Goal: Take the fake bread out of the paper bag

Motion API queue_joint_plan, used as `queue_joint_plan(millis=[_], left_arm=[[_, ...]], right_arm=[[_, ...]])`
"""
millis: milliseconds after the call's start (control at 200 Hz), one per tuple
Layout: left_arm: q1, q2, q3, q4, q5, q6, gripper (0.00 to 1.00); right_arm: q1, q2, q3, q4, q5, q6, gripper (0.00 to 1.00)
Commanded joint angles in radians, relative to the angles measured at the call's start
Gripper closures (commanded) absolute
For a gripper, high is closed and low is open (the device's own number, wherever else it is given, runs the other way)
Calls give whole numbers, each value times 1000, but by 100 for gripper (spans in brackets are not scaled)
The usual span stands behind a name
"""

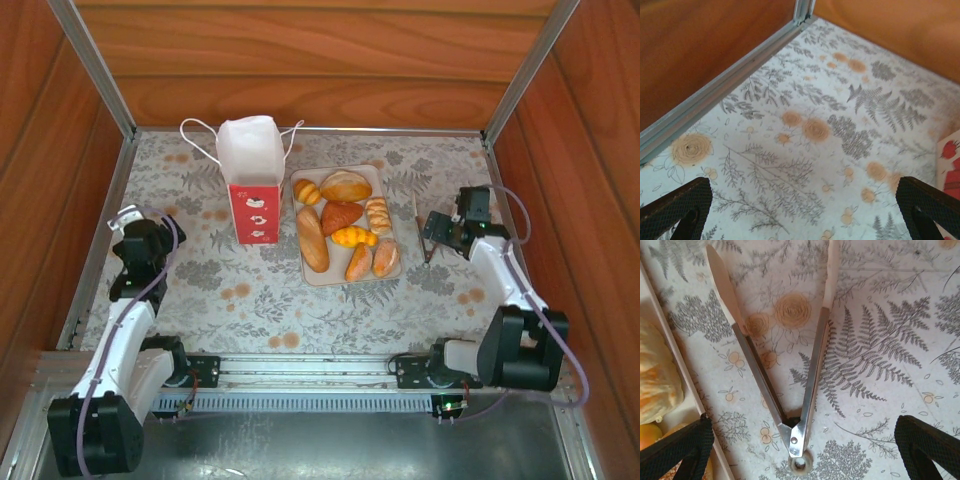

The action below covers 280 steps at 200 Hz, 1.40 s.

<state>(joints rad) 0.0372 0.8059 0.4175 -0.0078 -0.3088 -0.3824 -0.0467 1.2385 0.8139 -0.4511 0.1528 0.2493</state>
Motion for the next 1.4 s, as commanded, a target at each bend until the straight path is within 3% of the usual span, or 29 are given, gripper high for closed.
queue_joint_plan(millis=[0, 275, 630, 815, 940, 1020, 1215, 1394], left_arm=[[-5, 8, -53, 284, 4, 117, 0], [-19, 196, -156, 582, 90, 286, 0], [-37, 548, -140, 881, 160, 339, 0], [-36, 771, -123, 1088, 183, 363, 0], [-29, 767, -97, 1031, 223, 366, 0], [-15, 773, -53, 962, 244, 357, 0], [-12, 770, -26, 898, 246, 356, 0], [-12, 769, -25, 896, 247, 358, 0]], right_arm=[[-7, -74, -69, 149, 28, -1, 0], [-5, -100, -171, 321, 12, -43, 0], [-5, -136, -446, 889, -14, -41, 0], [-5, -61, -489, 1054, -23, -53, 0], [-5, 44, -475, 1130, -51, -64, 0], [-5, 57, -443, 1082, -61, -90, 0], [-5, 194, -465, 1299, -84, -135, 0], [33, 300, -371, 1237, -157, -216, 0]])
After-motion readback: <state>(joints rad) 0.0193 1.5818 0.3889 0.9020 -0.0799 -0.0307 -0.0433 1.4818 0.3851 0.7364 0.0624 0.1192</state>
